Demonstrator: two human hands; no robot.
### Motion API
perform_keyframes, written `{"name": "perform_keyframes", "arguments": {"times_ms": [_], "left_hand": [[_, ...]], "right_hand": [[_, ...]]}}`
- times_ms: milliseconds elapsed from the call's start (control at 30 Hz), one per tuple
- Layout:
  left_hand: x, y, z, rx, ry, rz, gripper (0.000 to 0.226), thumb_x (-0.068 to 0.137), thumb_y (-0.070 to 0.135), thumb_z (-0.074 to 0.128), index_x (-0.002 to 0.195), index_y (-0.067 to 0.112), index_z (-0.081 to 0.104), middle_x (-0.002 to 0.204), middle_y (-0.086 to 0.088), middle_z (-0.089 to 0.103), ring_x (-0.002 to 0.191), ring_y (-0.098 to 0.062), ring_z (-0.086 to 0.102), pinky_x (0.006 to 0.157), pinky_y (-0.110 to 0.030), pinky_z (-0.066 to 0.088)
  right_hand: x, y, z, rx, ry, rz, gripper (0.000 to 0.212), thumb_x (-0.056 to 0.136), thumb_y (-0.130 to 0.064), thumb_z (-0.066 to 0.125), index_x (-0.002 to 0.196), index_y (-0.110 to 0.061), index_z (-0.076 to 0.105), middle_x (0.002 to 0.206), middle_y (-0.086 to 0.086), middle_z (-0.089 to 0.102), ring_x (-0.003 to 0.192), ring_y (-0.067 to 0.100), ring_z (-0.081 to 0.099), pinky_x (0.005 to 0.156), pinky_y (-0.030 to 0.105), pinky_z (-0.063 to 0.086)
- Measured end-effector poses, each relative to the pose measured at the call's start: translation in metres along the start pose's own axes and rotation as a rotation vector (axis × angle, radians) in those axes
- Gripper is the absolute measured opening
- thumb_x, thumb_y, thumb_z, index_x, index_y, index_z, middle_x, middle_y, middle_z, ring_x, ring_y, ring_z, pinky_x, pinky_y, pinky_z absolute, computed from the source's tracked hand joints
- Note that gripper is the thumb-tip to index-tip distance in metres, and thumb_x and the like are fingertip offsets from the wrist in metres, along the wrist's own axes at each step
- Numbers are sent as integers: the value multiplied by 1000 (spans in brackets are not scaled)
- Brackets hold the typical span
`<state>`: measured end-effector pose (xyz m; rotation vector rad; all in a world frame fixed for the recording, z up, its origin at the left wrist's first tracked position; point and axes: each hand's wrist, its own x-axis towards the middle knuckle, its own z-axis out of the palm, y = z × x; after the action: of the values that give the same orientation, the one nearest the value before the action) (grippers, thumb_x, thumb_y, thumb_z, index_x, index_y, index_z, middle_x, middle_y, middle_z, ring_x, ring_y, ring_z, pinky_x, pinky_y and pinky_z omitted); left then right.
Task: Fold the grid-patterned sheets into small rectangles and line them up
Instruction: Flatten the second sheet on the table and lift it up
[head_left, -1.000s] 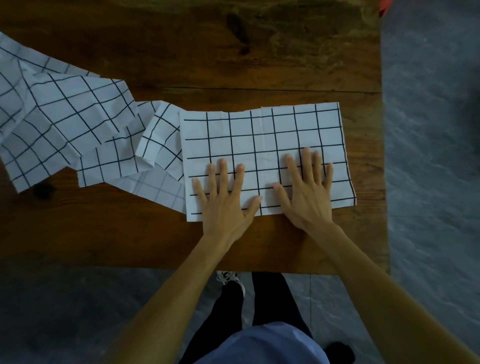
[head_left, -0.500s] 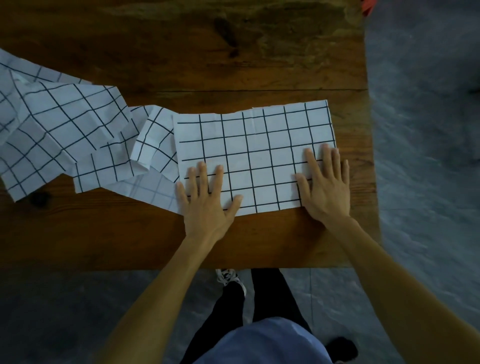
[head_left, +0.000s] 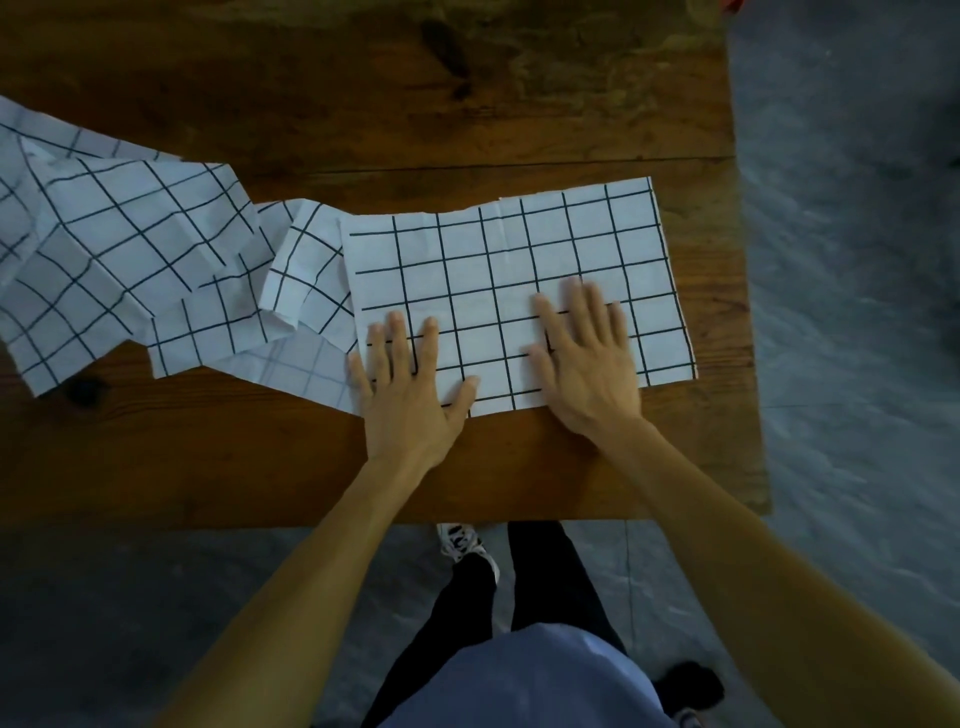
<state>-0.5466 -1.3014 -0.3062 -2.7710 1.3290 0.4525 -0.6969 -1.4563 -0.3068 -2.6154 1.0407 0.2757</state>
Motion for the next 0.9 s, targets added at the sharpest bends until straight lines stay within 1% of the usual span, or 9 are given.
{"name": "perform_keyframes", "arguments": {"times_ms": [133, 300, 367, 467, 533, 600, 633, 800, 900], "left_hand": [[0, -1, -1, 7, -9, 1, 79, 89, 71, 8, 151, 25, -12, 158, -13, -16, 145, -30, -18, 115, -55, -9], [0, 0, -3, 7, -30, 10, 80, 89, 71, 7, 151, 24, -14, 157, -14, -18, 144, -30, -20, 112, -54, -14], [-1, 1, -8, 1, -19, 18, 82, 88, 71, 9, 151, 23, -13, 157, -15, -19, 143, -30, -21, 111, -54, -17], [6, 15, -18, -39, 62, 85, 80, 90, 65, 17, 152, 22, -8, 157, -15, -17, 145, -29, -17, 111, -49, -19], [11, 29, -18, -105, 75, 134, 75, 92, 58, 19, 152, 20, -7, 158, -15, -15, 145, -26, -16, 114, -46, -16], [13, 34, -9, -86, 56, 161, 70, 94, 54, 15, 152, 18, -5, 159, -14, -10, 145, -26, -13, 118, -50, -5], [13, 31, -5, -57, 41, 165, 69, 95, 54, 13, 152, 18, -5, 159, -14, -9, 146, -26, -12, 118, -51, -1], [12, 5, 2, 36, 8, 177, 73, 95, 61, 10, 152, 19, -8, 159, -12, -11, 146, -26, -14, 119, -48, -1], [11, 5, -1, 54, -10, 173, 74, 94, 63, 6, 151, 19, -11, 159, -13, -12, 146, -27, -15, 118, -50, 2]], "right_hand": [[-18, 53, -13, -13, -19, 138, 63, 98, -56, 11, 153, -32, -8, 160, 5, -20, 146, 22, -22, 119, 43, -11], [-21, 56, -18, -39, -6, 157, 66, 96, -55, 13, 154, -29, -5, 161, 8, -16, 146, 25, -22, 117, 49, -15], [-20, 39, -20, -82, 24, 123, 65, 98, -51, 15, 154, -25, -5, 160, 10, -16, 146, 27, -21, 116, 50, -17], [-8, -7, -13, -38, 23, -37, 60, 103, -43, 18, 154, -25, -7, 159, 12, -18, 146, 28, -20, 117, 50, -13], [2, -33, -2, 9, -6, -96, 60, 103, -42, 24, 154, -26, -5, 160, 13, -16, 146, 27, -20, 118, 46, -13], [8, -40, 4, 4, -23, -89, 61, 103, -46, 21, 154, -26, -6, 160, 12, -16, 146, 26, -20, 118, 42, -15], [9, -36, 5, 9, -19, -73, 59, 103, -47, 17, 154, -27, -5, 160, 11, -16, 147, 25, -20, 118, 41, -15], [-7, 21, -5, 17, 3, 58, 58, 103, -51, 10, 153, -30, -8, 157, 4, -25, 145, 22, -23, 118, 40, -12], [-15, 43, -9, 11, 4, 120, 59, 101, -52, 8, 154, -30, -7, 160, 6, -21, 146, 22, -22, 119, 40, -12]]}}
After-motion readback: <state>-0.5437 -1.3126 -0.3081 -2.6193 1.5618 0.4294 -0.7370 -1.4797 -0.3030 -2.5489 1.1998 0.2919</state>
